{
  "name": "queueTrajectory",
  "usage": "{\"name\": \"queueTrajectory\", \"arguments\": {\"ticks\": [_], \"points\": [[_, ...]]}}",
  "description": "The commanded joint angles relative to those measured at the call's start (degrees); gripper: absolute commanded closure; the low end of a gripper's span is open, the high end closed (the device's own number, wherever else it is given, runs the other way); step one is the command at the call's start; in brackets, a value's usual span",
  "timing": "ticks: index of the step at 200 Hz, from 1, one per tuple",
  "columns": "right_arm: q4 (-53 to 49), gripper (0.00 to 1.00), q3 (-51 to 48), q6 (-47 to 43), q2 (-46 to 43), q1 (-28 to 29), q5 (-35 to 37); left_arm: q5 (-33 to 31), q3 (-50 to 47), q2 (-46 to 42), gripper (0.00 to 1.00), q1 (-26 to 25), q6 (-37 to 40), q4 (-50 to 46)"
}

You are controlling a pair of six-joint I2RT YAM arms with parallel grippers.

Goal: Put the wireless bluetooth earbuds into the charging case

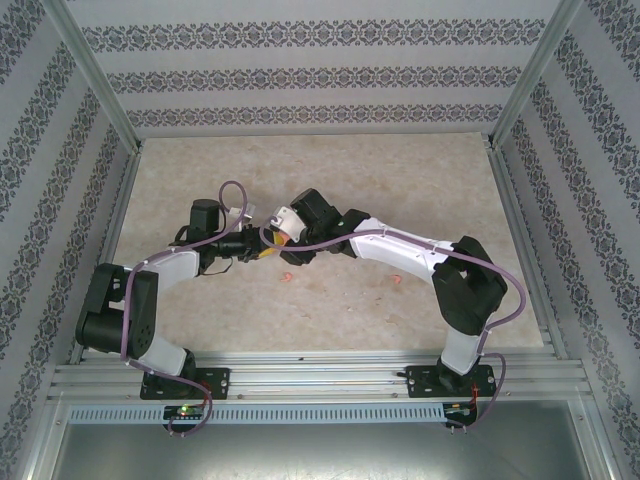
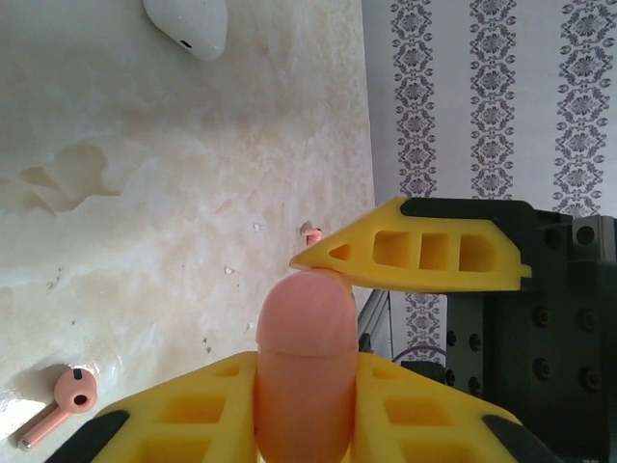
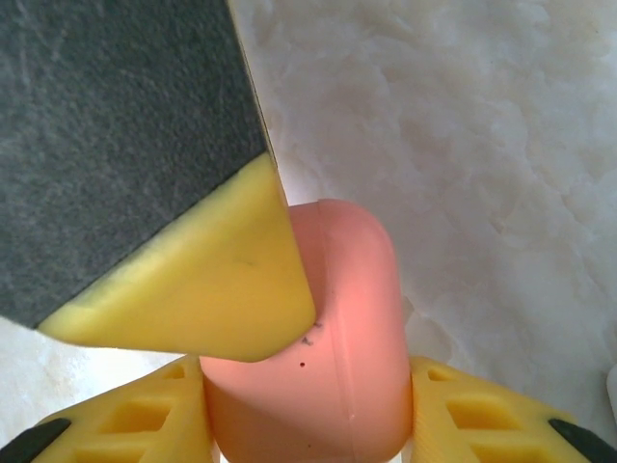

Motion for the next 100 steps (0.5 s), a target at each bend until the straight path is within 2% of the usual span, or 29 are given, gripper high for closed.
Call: {"name": "queueTrajectory", "arguments": {"ticks": [1, 27, 44, 60, 84, 100], "points": [[0.26, 0.57, 0.53, -0.73, -1.33, 0.44, -1.73, 1.4, 1.78, 0.14, 0.88, -1.07, 0.84, -0.01], [0.03, 0.51, 0.7, -0.27, -1.46, 0.44, -1.59, 0.62, 1.63, -0.54, 0.96, -1.1, 1.31, 0.32], [-0.14, 0.41, 0.7, 0.44, -2.37, 0.39, -1.58, -0.23, 1.55, -1.09, 0.97, -1.13, 1.65, 1.15], [-0.73, 0.36, 0.71, 1.47, -4.01, 0.1, -2.02, -1.15, 1.3, -1.76, 0.98, -1.07, 1.73, 3.11], [-1.74, 0.35, 0.55, 4.94, -7.94, -1.01, -4.74, -3.38, -0.05, -3.53, 0.99, -1.01, 1.32, 8.68], [-0.38, 0.35, -0.14, 9.15, -11.79, -2.53, -8.81, -4.33, -1.8, -5.05, 1.0, -1.03, -0.22, 16.64]]}}
